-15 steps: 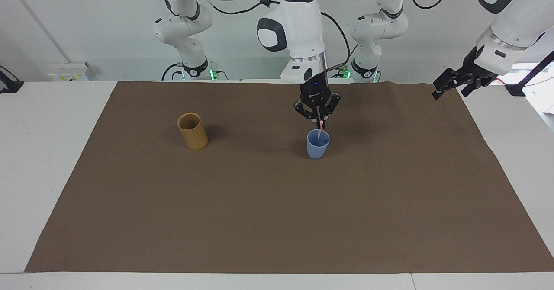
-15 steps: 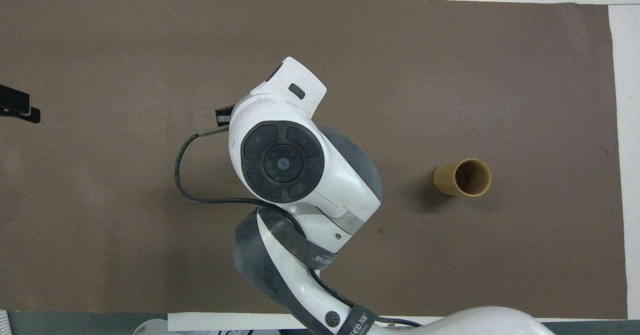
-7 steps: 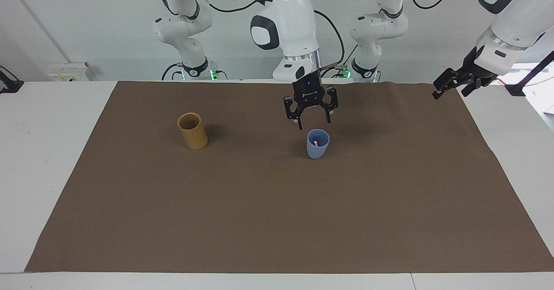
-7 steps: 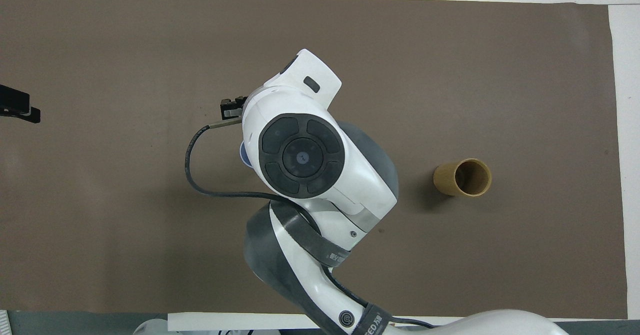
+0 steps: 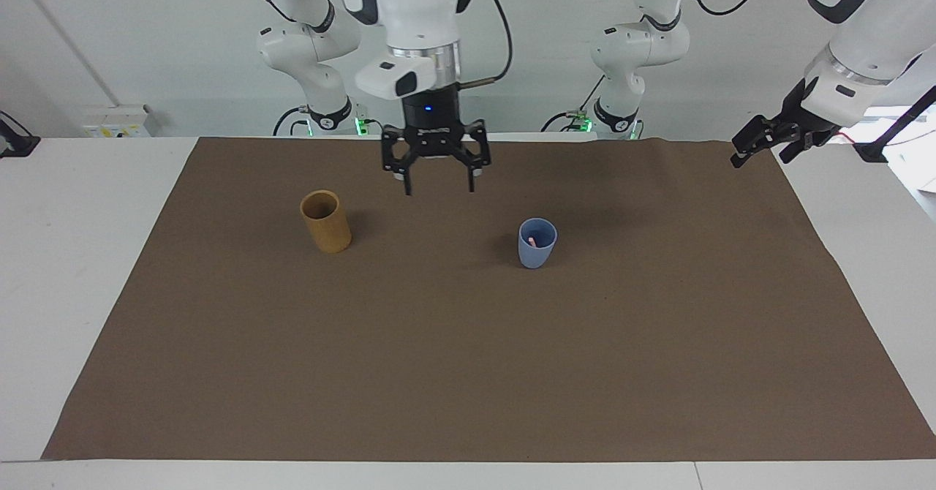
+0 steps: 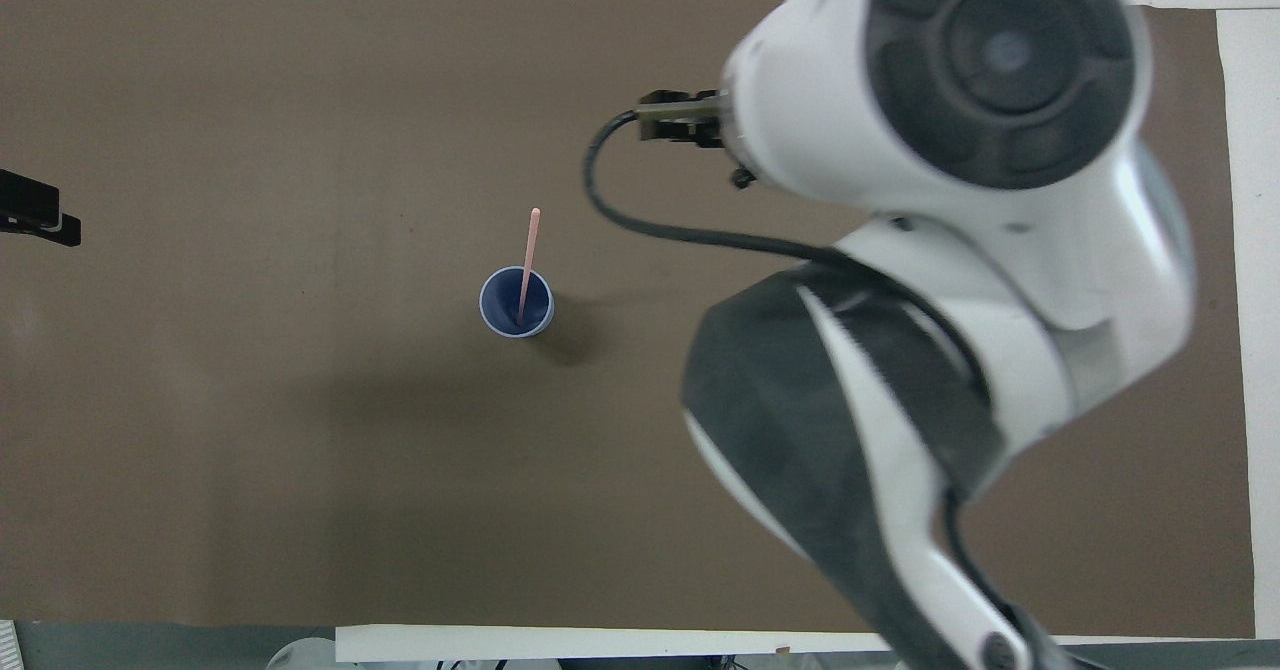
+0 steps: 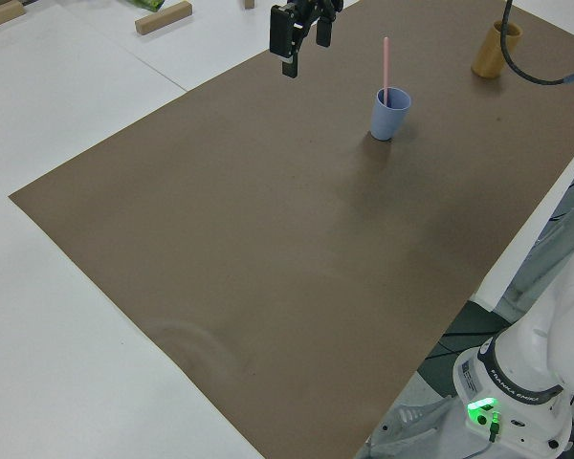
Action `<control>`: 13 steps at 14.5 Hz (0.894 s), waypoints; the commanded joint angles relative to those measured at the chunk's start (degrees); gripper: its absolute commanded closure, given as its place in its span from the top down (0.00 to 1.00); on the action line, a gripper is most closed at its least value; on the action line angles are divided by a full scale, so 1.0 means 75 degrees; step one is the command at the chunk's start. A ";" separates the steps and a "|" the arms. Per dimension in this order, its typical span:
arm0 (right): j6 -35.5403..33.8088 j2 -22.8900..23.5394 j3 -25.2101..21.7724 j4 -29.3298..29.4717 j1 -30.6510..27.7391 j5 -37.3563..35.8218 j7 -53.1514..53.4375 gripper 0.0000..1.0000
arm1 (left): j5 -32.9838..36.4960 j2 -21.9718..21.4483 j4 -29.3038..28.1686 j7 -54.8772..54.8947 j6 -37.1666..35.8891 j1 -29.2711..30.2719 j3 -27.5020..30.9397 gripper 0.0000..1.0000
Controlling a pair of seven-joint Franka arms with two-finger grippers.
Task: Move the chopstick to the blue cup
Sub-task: 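Lower the chopstick into the blue cup and open the right gripper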
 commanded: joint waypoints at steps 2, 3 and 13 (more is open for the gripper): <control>-0.2153 -0.0920 0.0072 -0.0177 -0.1422 0.0351 -0.1865 1.00 | -0.0025 -0.0050 -0.0006 0.0016 -0.0103 0.0014 -0.0017 1.00; -0.2670 -0.1096 0.0072 -0.0201 -0.1879 0.0351 -0.2544 1.00 | -0.0037 -0.0050 -0.0006 0.0016 -0.0103 0.0014 -0.0017 1.00; -0.3379 -0.1965 -0.0499 -0.1665 -0.3501 0.1016 -0.4450 1.00 | 0.0279 -0.0226 0.0064 0.0004 -0.0162 -0.0255 -0.0157 1.00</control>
